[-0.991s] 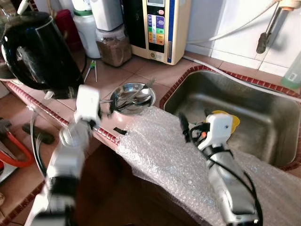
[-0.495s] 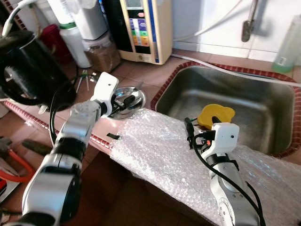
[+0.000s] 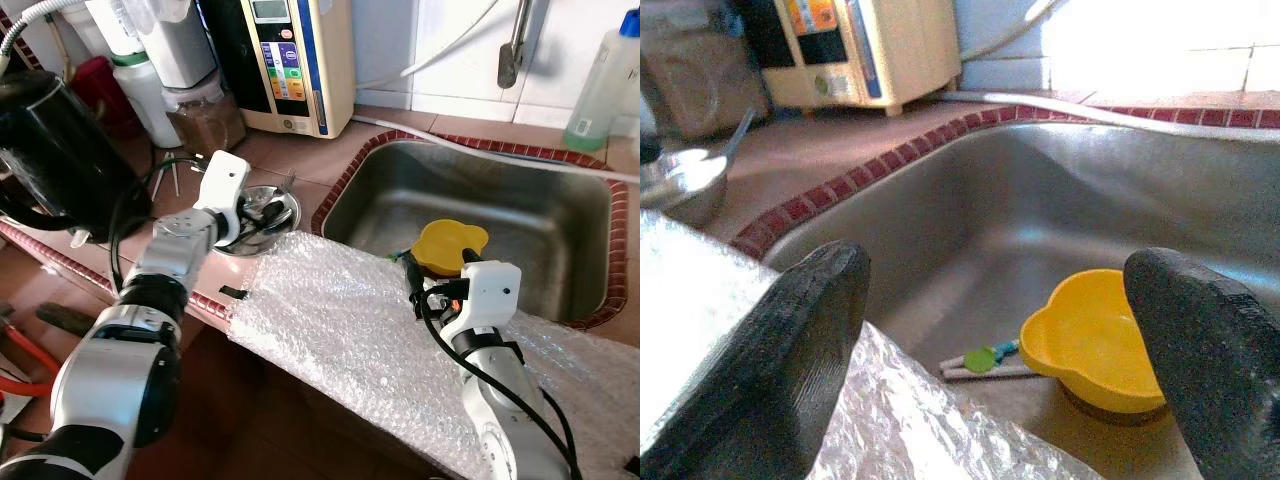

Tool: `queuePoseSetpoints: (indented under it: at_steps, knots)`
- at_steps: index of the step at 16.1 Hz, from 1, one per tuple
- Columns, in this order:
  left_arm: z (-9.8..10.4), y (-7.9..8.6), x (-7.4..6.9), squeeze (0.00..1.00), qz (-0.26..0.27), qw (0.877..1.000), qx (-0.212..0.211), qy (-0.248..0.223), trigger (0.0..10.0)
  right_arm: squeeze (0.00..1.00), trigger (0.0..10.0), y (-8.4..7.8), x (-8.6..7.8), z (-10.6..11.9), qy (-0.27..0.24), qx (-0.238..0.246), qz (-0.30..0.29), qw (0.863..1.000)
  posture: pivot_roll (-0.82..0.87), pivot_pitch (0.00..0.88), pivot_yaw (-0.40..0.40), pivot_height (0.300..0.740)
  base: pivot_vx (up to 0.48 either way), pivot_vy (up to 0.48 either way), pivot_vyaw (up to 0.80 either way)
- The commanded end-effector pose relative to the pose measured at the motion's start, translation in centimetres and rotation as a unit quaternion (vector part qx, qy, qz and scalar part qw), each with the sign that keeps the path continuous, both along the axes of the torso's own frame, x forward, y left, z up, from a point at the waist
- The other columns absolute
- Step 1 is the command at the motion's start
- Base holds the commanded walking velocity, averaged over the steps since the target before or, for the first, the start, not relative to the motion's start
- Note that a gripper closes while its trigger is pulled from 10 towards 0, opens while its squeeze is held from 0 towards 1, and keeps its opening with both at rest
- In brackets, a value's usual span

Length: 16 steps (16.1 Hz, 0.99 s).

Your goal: Kitchen organization

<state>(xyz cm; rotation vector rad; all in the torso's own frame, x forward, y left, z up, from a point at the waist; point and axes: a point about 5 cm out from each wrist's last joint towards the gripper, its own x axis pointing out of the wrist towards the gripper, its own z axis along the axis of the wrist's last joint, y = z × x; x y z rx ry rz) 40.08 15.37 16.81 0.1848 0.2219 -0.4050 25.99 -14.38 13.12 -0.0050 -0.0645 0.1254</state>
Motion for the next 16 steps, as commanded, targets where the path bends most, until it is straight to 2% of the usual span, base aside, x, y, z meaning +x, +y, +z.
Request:
queuePoseSetpoints:
  at_steps: [1, 3, 5, 7, 9, 12, 16]
  knots:
    - [-0.6, 1.1, -0.1, 0.00, 0.019, 1.000, 0.006, 0.012, 10.0, 0.00, 10.0, 0.5, 0.2, 0.7, -0.007, 0.006, 0.016, 1.000, -0.21, 0.054, 0.145, 0.740, 0.000, 0.000, 0.00]
    - [-1.4, 2.6, -0.4, 0.00, 0.035, 0.998, 0.036, 0.039, 10.0, 0.00, 10.0, 0.6, 0.6, 1.0, -0.007, -0.007, 0.030, 1.000, -0.21, 0.050, 0.124, 0.740, 0.000, 0.000, 0.00]
    - [-0.9, 3.8, -0.3, 0.00, 0.051, 0.996, 0.061, 0.035, 10.0, 0.00, 10.0, 0.5, 0.6, 1.0, -0.005, -0.008, 0.031, 0.999, -0.20, 0.050, 0.122, 0.740, 0.000, 0.000, 0.00]
    - [-0.1, 5.1, -0.1, 0.00, 0.083, 0.994, 0.071, 0.033, 10.0, 0.00, 10.0, 0.6, 0.3, 0.7, 0.003, -0.008, 0.034, 0.999, -0.21, 0.055, 0.111, 0.740, 0.000, 0.000, 0.00]
    - [-0.5, 5.6, -0.3, 0.00, 0.084, 0.992, 0.080, 0.049, 10.0, 0.00, 10.0, 0.7, 0.1, 0.6, 0.007, -0.008, 0.035, 0.999, -0.21, 0.059, 0.109, 0.740, 0.000, 0.000, 0.00]
    - [-1.7, 6.1, -1.0, 0.00, 0.048, 0.989, 0.105, 0.091, 10.0, 0.00, 10.0, 0.7, 0.0, 0.6, 0.011, -0.008, 0.037, 0.999, -0.21, 0.068, 0.099, 0.740, 0.000, 0.000, 0.00]
    - [-1.4, 6.0, -1.0, 0.00, -0.001, 0.983, 0.138, 0.119, 10.0, 0.00, 10.0, 0.9, 0.0, 0.6, 0.016, -0.007, 0.042, 0.999, -0.18, 0.081, 0.095, 0.740, 0.000, 0.000, 0.00]
